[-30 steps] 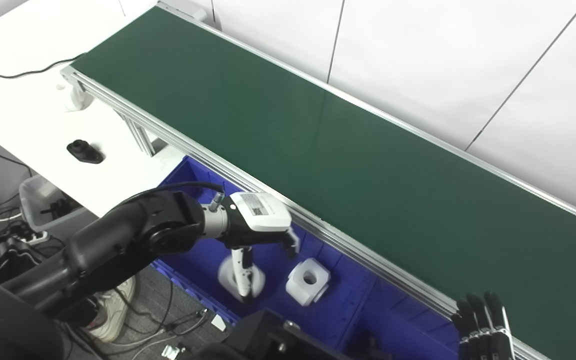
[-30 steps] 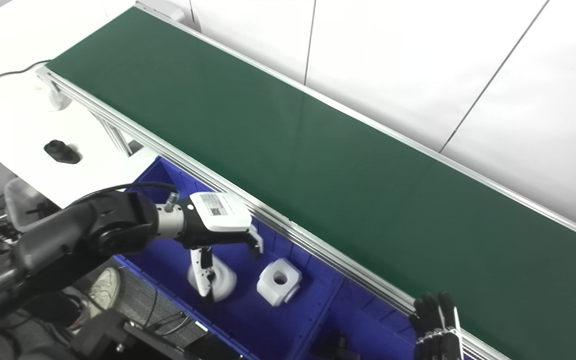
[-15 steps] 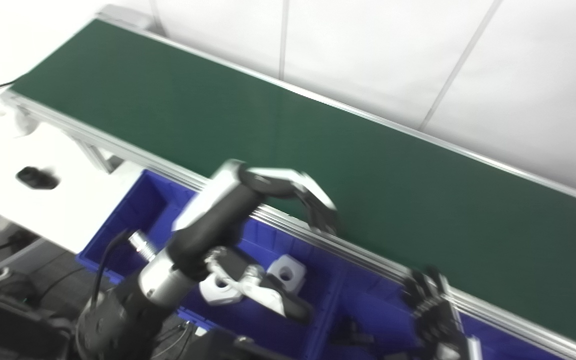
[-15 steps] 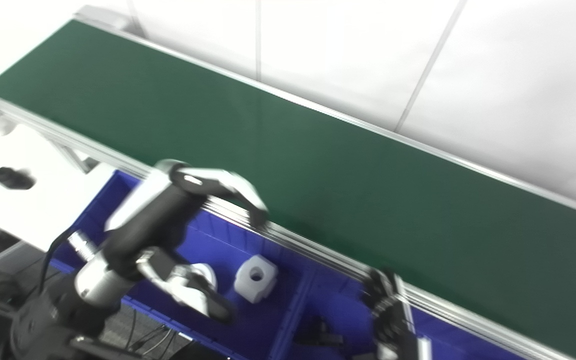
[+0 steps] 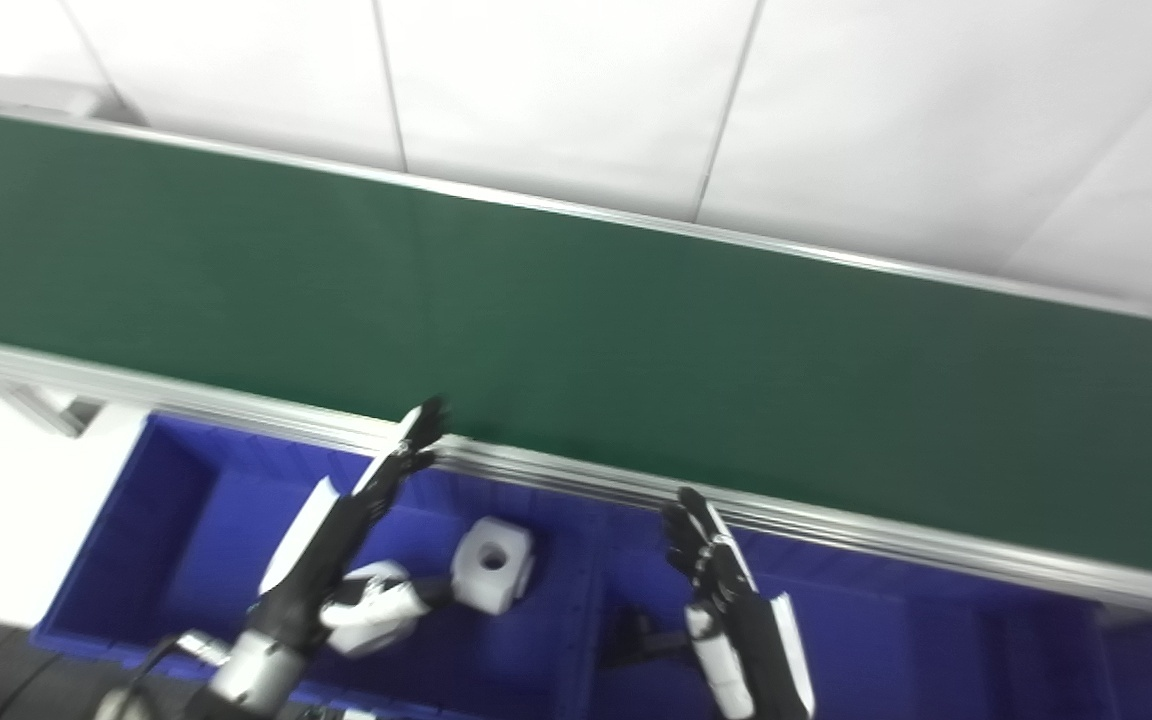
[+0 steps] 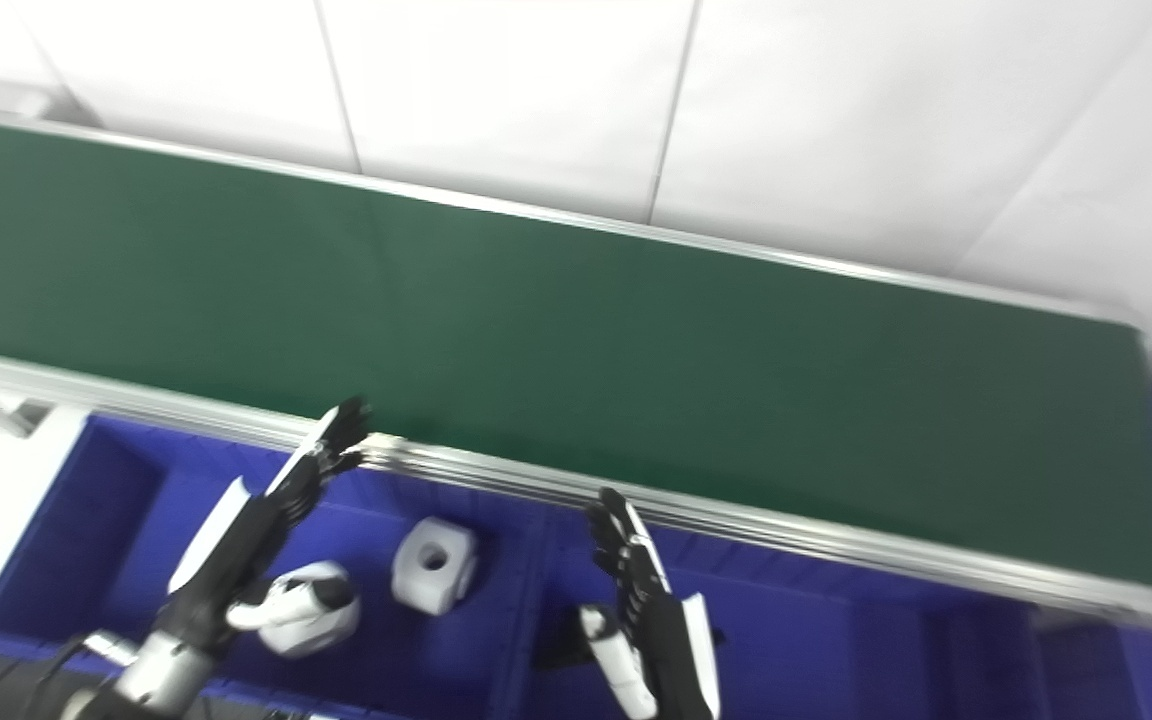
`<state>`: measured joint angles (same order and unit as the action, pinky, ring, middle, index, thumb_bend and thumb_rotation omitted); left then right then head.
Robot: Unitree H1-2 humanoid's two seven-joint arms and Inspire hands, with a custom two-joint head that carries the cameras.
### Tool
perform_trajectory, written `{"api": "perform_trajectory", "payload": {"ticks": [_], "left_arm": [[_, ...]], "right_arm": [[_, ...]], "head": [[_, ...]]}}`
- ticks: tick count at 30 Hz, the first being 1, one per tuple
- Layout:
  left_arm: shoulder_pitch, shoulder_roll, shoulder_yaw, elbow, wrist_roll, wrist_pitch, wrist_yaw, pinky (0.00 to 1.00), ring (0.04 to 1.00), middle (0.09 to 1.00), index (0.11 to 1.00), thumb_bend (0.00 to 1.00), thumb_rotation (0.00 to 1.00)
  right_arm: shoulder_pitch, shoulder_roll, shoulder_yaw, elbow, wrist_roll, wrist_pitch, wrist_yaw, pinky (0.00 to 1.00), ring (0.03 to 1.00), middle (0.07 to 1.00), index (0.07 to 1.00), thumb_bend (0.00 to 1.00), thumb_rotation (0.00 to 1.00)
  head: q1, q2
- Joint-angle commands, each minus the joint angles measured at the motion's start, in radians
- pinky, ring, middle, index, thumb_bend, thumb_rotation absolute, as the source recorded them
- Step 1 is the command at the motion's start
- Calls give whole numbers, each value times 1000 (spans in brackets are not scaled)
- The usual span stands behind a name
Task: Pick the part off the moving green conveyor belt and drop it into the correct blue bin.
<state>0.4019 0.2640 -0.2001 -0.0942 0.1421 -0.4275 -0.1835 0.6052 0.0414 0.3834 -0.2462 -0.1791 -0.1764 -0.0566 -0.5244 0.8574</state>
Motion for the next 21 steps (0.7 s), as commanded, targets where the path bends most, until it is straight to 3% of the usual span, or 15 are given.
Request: {"api": "perform_trajectory", "payload": {"ticks": [1, 10, 21], "left_arm": [[-17, 17, -14, -10, -15, -41, -20, 981, 999, 1000, 1000, 703, 690], [-31, 12, -35, -29, -39, -17, -56, 985, 1000, 1000, 1000, 726, 647], [-16, -51, -2, -58, -71, -27, -16, 997, 1000, 1000, 1000, 752, 749]], "right_arm": [[-10, 146, 100, 15, -19, -52, -22, 963, 943, 923, 958, 793, 903], [-22, 144, 96, 18, -20, -43, -45, 984, 948, 922, 959, 815, 909], [-3, 117, 86, -25, -29, -25, -49, 960, 936, 920, 957, 798, 933]], "head": [[0, 0], [-9, 14], [41, 39]]}}
